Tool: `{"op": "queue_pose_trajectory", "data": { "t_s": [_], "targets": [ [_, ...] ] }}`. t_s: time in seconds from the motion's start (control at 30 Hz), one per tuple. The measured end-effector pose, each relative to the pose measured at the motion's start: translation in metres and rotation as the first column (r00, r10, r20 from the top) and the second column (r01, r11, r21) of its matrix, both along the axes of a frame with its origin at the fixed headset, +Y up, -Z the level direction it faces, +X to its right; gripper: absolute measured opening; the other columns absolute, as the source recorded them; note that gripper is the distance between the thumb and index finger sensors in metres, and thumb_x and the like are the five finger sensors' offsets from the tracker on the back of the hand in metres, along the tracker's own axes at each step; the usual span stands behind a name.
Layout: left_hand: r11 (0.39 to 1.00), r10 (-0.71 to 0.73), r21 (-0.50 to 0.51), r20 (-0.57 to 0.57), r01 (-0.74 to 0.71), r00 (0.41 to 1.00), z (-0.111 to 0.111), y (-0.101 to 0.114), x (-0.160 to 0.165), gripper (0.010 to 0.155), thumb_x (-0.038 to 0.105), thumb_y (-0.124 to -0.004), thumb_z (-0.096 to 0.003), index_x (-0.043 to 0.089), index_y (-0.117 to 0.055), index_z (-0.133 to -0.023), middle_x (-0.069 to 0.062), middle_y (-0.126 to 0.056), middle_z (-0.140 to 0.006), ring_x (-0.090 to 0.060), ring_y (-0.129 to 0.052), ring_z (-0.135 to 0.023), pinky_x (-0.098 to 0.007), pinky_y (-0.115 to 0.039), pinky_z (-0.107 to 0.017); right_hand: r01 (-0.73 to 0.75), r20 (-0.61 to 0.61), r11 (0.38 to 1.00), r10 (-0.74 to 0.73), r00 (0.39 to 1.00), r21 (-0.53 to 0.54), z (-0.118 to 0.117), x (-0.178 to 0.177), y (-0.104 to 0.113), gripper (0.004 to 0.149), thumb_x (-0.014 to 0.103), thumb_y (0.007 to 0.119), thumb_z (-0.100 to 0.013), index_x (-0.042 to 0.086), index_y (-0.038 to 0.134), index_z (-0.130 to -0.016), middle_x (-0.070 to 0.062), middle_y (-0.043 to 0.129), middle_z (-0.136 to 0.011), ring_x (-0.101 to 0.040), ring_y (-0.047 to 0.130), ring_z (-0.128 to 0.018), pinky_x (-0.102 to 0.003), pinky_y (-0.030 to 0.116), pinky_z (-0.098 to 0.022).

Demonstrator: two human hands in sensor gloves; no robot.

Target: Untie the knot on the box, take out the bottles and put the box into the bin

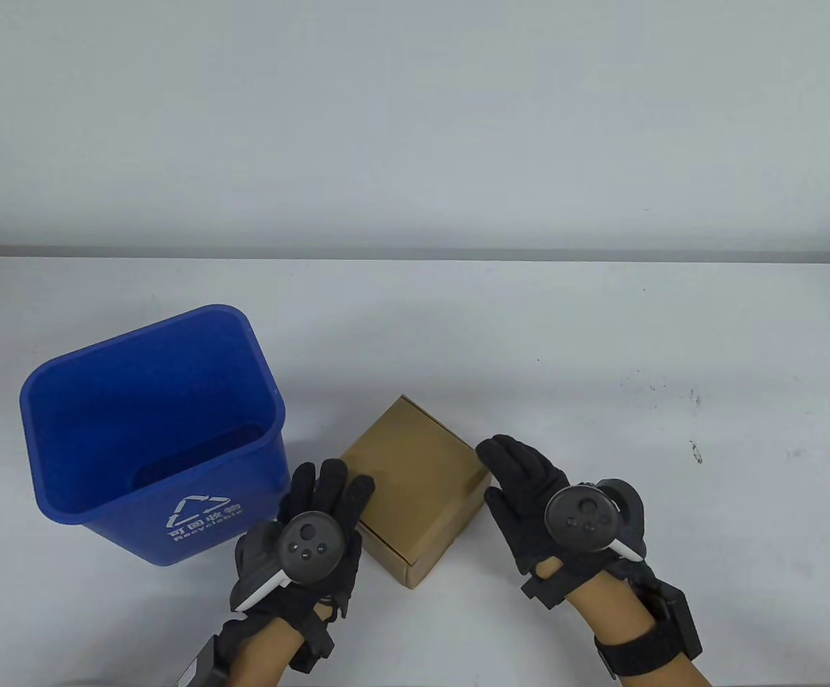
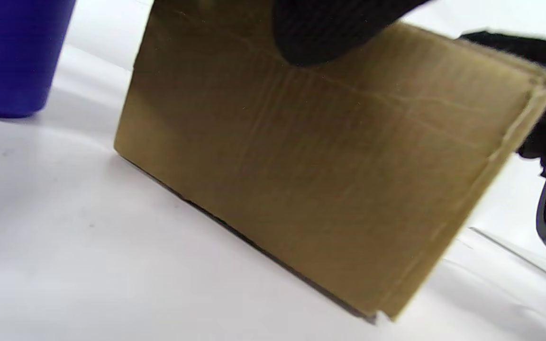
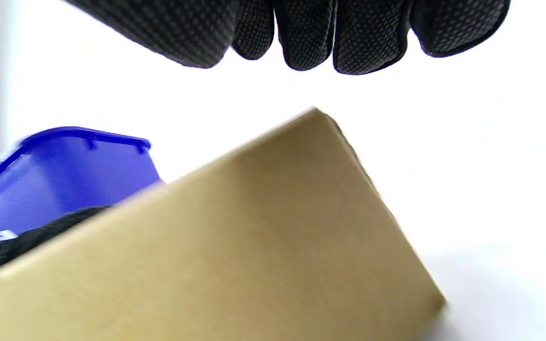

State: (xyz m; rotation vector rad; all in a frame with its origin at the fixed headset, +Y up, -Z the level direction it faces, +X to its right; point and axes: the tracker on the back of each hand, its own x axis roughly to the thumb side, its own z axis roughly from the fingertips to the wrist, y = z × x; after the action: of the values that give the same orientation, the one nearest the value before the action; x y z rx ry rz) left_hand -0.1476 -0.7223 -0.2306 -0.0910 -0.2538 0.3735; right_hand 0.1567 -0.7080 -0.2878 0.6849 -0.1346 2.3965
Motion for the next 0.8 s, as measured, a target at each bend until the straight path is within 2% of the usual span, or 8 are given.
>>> {"op": "queue_pose_trajectory", "data": {
  "t_s": [0.1, 0.2, 0.33, 0.43, 0.53, 0.6, 0.7, 0.8],
  "targets": [
    [0.999, -0.024, 0.026, -0.044, 0.025, 0.999, 0.001, -0.001, 0.001, 0.08, 0.035, -0.07, -0.0523, 0.027, -0.017, -0.112, -0.013, -0.004, -0.115, -0.058, -0.036, -0.106, -0.068, -0.047, -0.074, 0.037, -0.037, 0.991, -0.042, 0.998, -0.125, -0.01, -0.002, -0.015, 0.06, 0.027, 0.064, -0.05, 0.01, 0.045, -0.105, -0.021, 0.045, -0.107, -0.049, 0.07, -0.087, -0.064, 0.063, -0.058],
    [0.999, -0.004, 0.049, -0.127, 0.011, 0.992, 0.007, 0.0, -0.001, 0.087, 0.035, -0.073, -0.0513, 0.02, -0.011, -0.109, -0.018, -0.004, -0.113, -0.056, -0.052, -0.102, -0.063, -0.059, -0.07, 0.043, -0.007, 0.993, -0.044, 0.999, -0.108, -0.009, 0.0, -0.011, 0.059, 0.026, 0.065, -0.05, 0.009, 0.049, -0.103, -0.022, 0.052, -0.105, -0.045, 0.081, -0.079, -0.058, 0.07, -0.054],
    [0.995, -0.006, 0.094, -0.201, 0.025, 0.98, 0.012, 0.004, -0.005, 0.088, 0.036, -0.076, -0.0498, 0.01, -0.017, -0.109, -0.026, -0.026, -0.112, -0.046, -0.08, -0.088, -0.054, -0.076, -0.061, 0.066, -0.016, 0.992, -0.068, 0.998, -0.108, -0.003, 0.005, -0.002, 0.053, 0.027, 0.066, -0.05, 0.008, 0.061, -0.099, -0.02, 0.071, -0.094, -0.039, 0.09, -0.069, -0.054, 0.075, -0.049],
    [1.0, 0.028, 0.009, -0.202, -0.027, 0.979, 0.008, 0.0, -0.008, 0.078, 0.031, -0.072, -0.0507, 0.004, -0.029, -0.109, -0.029, -0.049, -0.107, -0.044, -0.09, -0.081, -0.053, -0.082, -0.057, 0.057, -0.08, 0.989, -0.068, 0.994, -0.138, -0.002, 0.003, -0.001, 0.048, 0.029, 0.067, -0.05, 0.008, 0.074, -0.093, -0.016, 0.087, -0.08, -0.034, 0.098, -0.056, -0.05, 0.081, -0.042],
    [0.989, 0.075, -0.114, -0.136, -0.091, 0.988, 0.0, -0.011, -0.009, 0.065, 0.024, -0.067, -0.0507, 0.001, -0.046, -0.107, -0.027, -0.068, -0.101, -0.043, -0.098, -0.075, -0.054, -0.085, -0.053, 0.027, -0.118, 0.989, -0.044, 0.992, -0.147, -0.003, 0.0, -0.006, 0.049, 0.028, 0.068, -0.05, 0.008, 0.069, -0.095, -0.016, 0.086, -0.08, -0.033, 0.098, -0.057, -0.05, 0.081, -0.043],
    [0.981, 0.053, -0.181, -0.082, -0.068, 0.995, -0.005, -0.019, -0.01, 0.068, 0.025, -0.07, -0.0508, -0.001, -0.043, -0.107, -0.028, -0.065, -0.102, -0.044, -0.095, -0.077, -0.055, -0.083, -0.054, -0.045, -0.114, 0.993, 0.032, 0.993, -0.113, -0.004, -0.002, -0.01, 0.052, 0.024, 0.07, -0.049, 0.01, 0.062, -0.099, -0.016, 0.083, -0.083, -0.034, 0.096, -0.06, -0.051, 0.079, -0.045],
    [0.986, -0.014, -0.164, -0.05, 0.005, 0.999, -0.009, -0.021, -0.01, 0.07, 0.026, -0.073, -0.0501, -0.001, -0.042, -0.107, -0.025, -0.064, -0.103, -0.038, -0.095, -0.076, -0.053, -0.082, -0.056, -0.19, -0.119, 0.98, 0.182, 0.976, -0.053, -0.002, -0.011, -0.015, 0.062, 0.017, 0.074, -0.048, 0.013, 0.047, -0.103, -0.012, 0.078, -0.088, -0.033, 0.093, -0.066, -0.051, 0.078, -0.049],
    [0.987, -0.017, -0.161, -0.063, 0.007, 0.998, -0.01, -0.022, -0.01, 0.07, 0.026, -0.073, -0.0502, 0.001, -0.042, -0.107, -0.025, -0.064, -0.103, -0.038, -0.095, -0.075, -0.053, -0.082, -0.055, -0.311, -0.075, 0.95, 0.312, 0.947, 0.023, -0.001, -0.018, -0.02, 0.073, 0.017, 0.079, -0.046, 0.014, 0.035, -0.104, -0.009, 0.072, -0.093, -0.03, 0.092, -0.069, -0.05, 0.077, -0.051]
  ]
}}
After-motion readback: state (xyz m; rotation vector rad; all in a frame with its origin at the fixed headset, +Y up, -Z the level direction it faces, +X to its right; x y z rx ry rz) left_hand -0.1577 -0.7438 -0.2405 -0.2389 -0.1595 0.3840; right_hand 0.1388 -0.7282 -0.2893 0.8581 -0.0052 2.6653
